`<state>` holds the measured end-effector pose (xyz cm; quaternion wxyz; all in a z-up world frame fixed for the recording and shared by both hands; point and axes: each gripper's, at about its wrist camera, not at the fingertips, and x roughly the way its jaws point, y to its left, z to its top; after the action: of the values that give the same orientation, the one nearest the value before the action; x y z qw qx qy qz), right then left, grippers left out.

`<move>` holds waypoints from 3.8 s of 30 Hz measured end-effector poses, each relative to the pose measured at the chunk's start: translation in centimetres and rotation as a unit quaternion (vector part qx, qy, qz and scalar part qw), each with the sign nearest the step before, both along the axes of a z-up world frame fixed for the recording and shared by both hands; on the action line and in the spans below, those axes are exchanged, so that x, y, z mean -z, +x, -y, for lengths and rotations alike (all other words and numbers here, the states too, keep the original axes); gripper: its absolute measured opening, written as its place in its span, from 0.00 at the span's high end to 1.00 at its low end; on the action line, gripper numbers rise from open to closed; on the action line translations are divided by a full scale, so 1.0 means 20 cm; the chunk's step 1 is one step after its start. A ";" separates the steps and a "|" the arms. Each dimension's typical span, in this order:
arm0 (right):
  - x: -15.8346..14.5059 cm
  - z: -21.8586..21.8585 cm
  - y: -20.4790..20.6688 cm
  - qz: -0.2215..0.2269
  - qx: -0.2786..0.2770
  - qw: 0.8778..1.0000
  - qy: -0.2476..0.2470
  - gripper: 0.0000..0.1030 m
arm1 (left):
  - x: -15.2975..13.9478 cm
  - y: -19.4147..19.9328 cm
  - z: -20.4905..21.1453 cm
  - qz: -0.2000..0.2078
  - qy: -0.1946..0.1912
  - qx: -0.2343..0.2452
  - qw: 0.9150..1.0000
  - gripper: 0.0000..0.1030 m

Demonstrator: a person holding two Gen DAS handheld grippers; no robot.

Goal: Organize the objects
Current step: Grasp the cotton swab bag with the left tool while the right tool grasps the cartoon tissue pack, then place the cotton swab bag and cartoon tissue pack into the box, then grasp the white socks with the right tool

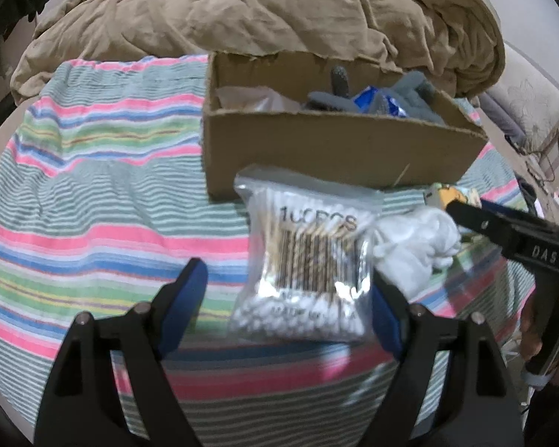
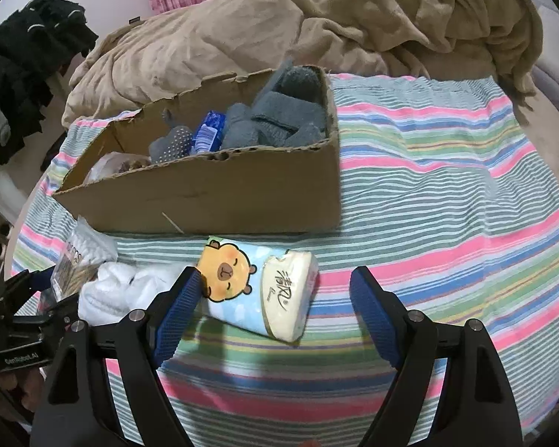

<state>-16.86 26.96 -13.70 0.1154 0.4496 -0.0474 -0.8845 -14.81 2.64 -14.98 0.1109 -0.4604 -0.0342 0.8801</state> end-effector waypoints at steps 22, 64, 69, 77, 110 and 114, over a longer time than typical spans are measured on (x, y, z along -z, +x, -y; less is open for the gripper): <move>-0.03 0.01 0.07 -0.005 -0.004 1.000 0.006 0.32 | -0.14 0.17 0.04 -0.030 0.011 -0.001 0.999 0.55; -0.39 0.06 -0.27 -0.069 -0.008 0.998 0.002 0.32 | -0.36 -0.33 -0.06 -0.068 0.037 0.012 0.997 0.55; -0.32 0.07 -0.32 -0.057 -0.007 0.998 0.006 0.32 | -0.25 -0.39 -0.11 -0.048 0.033 0.022 0.998 0.54; -0.24 0.09 -0.32 -0.043 -0.012 0.999 0.016 0.31 | -0.22 -0.40 -0.12 -0.042 0.037 0.016 0.998 0.48; -0.49 0.13 0.08 -0.095 -0.013 0.995 0.018 0.24 | -0.53 0.16 0.03 -0.083 0.061 -0.019 0.994 0.35; -0.49 0.16 0.15 -0.093 -0.024 0.995 0.015 0.24 | -0.47 0.18 0.06 -0.070 0.056 -0.024 0.996 0.35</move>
<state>-13.94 23.72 -4.00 0.1334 0.3678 -0.0125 -0.9202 -11.11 1.53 -5.57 0.1172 -0.3896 -0.0865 0.9094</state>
